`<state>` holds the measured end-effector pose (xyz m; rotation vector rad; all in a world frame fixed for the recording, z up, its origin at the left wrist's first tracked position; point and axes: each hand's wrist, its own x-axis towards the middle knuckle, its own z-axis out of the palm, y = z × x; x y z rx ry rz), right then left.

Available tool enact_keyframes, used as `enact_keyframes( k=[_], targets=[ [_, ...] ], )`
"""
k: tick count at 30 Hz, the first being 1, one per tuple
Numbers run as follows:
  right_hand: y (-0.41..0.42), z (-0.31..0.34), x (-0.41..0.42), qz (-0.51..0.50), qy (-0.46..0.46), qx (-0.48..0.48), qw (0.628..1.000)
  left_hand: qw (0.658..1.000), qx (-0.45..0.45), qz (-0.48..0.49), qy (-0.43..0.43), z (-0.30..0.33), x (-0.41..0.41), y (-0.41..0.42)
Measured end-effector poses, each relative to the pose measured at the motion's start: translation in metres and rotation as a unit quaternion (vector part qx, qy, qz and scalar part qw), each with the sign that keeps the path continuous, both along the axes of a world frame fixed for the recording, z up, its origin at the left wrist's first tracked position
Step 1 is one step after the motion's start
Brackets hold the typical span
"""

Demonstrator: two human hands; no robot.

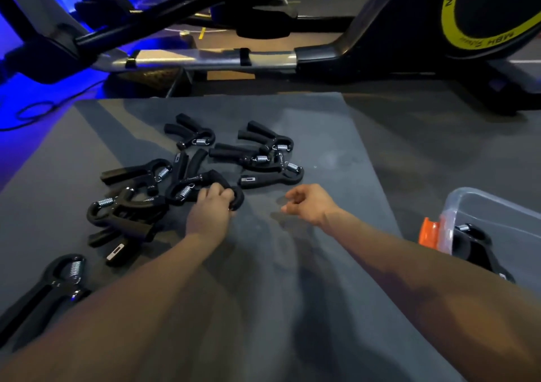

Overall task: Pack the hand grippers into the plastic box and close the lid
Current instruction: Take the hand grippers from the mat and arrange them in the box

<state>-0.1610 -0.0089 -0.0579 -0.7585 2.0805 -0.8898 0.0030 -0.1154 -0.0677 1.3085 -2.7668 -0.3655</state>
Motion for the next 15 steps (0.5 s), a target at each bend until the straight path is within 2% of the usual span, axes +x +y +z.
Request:
enact_keyframes(
  k=[4, 8, 15],
  targets=[
    [0.02, 0.026, -0.006, -0.001, 0.022, -0.014, 1.0, 0.996, 0.028, -0.01, 0.081, 0.053, -0.016, 0.016],
    [0.048, 0.059, -0.013, 0.008, 0.044, -0.037, 0.998, 0.992, 0.04, -0.031, 0.111, 0.097, -0.039, 0.048],
    [0.123, 0.103, -0.043, 0.008, 0.055, -0.071, 0.996, 0.968, 0.125, -0.105, 0.191, 0.142, -0.099, 0.122]
  ],
)
